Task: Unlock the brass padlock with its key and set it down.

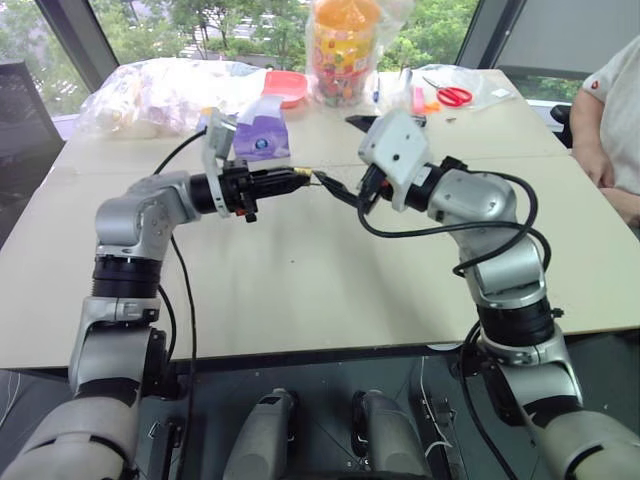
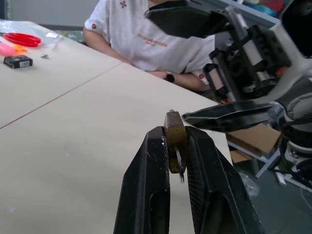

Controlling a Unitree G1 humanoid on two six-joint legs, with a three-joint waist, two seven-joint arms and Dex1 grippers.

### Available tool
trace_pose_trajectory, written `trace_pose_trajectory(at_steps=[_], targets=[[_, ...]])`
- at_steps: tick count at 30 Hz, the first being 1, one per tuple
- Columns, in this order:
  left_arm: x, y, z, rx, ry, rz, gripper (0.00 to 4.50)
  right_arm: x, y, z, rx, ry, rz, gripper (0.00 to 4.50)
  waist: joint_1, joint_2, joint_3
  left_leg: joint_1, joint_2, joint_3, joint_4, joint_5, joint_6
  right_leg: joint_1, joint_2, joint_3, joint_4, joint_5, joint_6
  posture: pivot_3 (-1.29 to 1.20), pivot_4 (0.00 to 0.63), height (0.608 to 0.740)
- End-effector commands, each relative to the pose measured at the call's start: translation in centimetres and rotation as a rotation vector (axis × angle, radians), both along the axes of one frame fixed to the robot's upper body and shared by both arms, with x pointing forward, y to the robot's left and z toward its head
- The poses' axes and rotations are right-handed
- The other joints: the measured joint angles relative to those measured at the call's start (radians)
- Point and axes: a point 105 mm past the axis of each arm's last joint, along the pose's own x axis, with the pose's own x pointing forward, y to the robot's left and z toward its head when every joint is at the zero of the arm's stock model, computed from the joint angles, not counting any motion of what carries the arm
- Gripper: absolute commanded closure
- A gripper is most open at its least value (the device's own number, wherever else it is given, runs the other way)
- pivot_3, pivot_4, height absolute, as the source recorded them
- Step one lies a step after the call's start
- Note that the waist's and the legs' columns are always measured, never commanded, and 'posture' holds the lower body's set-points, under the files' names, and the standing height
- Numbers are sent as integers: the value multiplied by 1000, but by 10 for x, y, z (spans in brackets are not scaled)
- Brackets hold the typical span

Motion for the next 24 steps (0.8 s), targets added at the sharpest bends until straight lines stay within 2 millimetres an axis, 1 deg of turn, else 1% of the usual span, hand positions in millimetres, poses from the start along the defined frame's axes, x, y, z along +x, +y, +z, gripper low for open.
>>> trace_pose_trajectory(at_steps=[1,5,10,15,24], targets=[[-7,3,10,-8,-48,-16,4500,0,0,16,13,-59,-10,46,-1,0,0,0,0,0,0,0,0,0,0,0,0,0,0,0,150,740],[-8,4,7,-6,-44,-14,4500,3,-1,13,10,-49,-20,46,-1,0,0,0,0,0,0,0,0,0,0,0,0,0,0,0,150,740],[-10,5,8,-9,-49,-19,4500,3,-2,9,0,-30,-13,46,1,0,0,0,0,0,0,0,0,0,0,0,0,0,0,0,150,740],[-9,2,14,-21,-66,-28,4500,-4,7,0,-32,15,69,46,-1,0,0,0,0,0,0,0,0,0,0,0,0,0,0,0,150,740],[-16,1,15,-16,-79,-63,4500,0,5,-14,-44,75,90,46,0,0,0,0,0,0,0,0,0,0,0,0,0,0,0,0,150,740]])
